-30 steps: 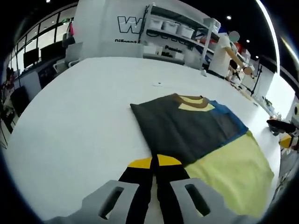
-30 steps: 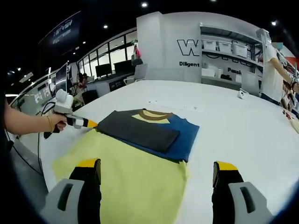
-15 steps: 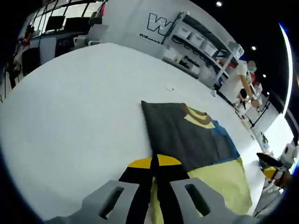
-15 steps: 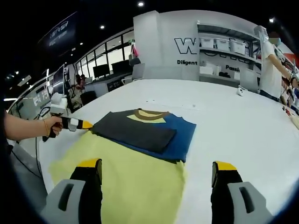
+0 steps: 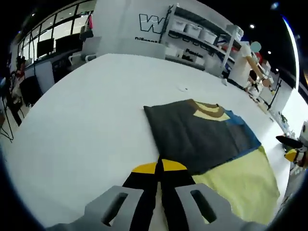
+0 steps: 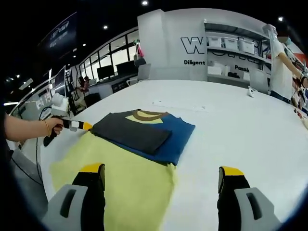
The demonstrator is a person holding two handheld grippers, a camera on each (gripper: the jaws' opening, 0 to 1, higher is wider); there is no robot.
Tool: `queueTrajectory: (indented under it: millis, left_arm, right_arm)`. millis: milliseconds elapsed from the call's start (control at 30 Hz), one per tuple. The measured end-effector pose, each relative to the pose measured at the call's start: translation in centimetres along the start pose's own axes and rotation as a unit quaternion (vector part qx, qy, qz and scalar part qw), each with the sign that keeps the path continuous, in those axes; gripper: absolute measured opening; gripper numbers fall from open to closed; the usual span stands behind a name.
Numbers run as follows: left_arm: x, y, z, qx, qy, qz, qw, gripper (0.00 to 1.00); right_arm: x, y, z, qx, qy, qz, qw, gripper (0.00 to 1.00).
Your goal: Fold the garment on the visible template until the final outline fits inside the template.
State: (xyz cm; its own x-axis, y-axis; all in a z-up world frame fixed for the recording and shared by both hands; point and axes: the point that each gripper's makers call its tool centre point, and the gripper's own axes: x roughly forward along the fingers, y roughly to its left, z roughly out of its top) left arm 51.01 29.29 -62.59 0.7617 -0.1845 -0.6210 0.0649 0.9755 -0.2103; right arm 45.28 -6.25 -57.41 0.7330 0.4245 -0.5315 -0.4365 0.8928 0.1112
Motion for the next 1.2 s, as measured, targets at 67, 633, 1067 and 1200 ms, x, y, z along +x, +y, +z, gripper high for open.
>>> queueTrajectory:
  millis: [67, 633, 1067, 1200]
  left_arm:
    - [0.0, 0.3, 0.5, 0.021, -0.004, -0.003, 0.9998, 0.01]
    - [-1.9, -0.7, 2.5, 0.087, -0.059, -0.028, 0.9941, 0.18]
    - [-4.5, -2.7, 2.0, 0.09, -0.06, -0.058, 0.9924, 0.6]
    - [-5.5, -2.9, 1.5, 0.1, -0.053, -0.06, 0.9918, 0.66]
  right_arm:
    - [0.0, 0.3, -0.1, 0.0, 0.0, 0.003, 1.0, 0.98]
    - [-0.1, 2.1, -0.6, -0.005, 0.004, 0.021, 0.9998, 0.99]
    - [-1.0, 3.9, -0.8, -0.007, 0.008, 0.04, 0.9991, 0.99]
    - [-1.6, 4.8, -0.9, -0.009, 0.012, 0.047, 0.9988, 0.99]
